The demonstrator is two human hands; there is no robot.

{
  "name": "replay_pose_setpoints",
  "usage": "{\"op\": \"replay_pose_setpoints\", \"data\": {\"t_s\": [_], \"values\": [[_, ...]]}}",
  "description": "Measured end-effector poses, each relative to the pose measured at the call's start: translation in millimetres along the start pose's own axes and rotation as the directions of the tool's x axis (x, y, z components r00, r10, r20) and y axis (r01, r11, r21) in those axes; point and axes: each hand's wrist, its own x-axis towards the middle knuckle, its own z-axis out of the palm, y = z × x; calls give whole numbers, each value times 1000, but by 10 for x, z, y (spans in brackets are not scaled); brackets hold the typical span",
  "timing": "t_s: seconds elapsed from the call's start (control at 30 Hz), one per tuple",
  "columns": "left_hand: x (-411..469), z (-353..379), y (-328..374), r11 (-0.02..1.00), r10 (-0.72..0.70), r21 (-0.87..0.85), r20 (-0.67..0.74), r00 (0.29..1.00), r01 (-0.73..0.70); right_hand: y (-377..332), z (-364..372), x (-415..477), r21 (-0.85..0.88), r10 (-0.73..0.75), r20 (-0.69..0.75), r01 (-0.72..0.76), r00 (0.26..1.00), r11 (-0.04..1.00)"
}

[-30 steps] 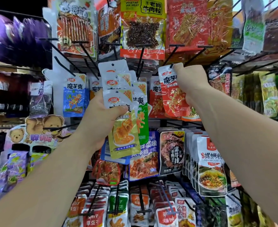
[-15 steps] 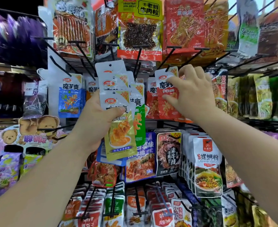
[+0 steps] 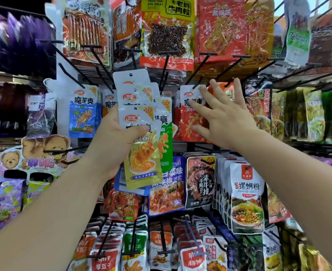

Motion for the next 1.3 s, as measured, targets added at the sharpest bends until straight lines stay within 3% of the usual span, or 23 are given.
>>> {"op": "replay_pose_setpoints", "data": {"t_s": [0.33, 0.6, 0.83, 0.97, 1.07, 1.13, 1.17, 1.23, 1.3], "values": [[9, 16, 14, 1000, 6, 31, -7, 1000, -6, -81, 0, 243, -160, -67, 215, 103, 974, 982], [18, 3, 18, 1000, 0, 27, -8, 1000, 0, -170, 61, 298, -190, -94, 343, 167, 934, 967], [16, 15, 14, 1000, -21, 18, -15, 1000, 21, -149, 56, 227, -184, -81, 348, 152, 934, 971], [23, 8, 13, 1000, -22, 19, -13, 1000, 22, -195, -25, 161, -79, -90, 278, 116, 956, 990], [29, 16, 52, 1000, -23, 3, -14, 1000, 23, -274, -137, 125, 181, -88, -38, 94, 995, 979], [30, 40, 89, 999, -39, -19, -30, 999, 39, -351, -261, 77, 489, 49, -282, 100, 958, 866], [27, 50, 108, 998, -45, -38, -43, 998, 43, -406, -358, 39, 655, 154, -282, 73, 947, 752], [-4, 65, 165, 994, -45, -101, -75, 996, 37, -573, -562, -62, 872, 270, -128, -22, 954, 489], [-79, 82, 228, 981, -47, -193, -109, 993, 25, -772, -726, -187, 958, 256, 1, -74, 967, 276]]}}
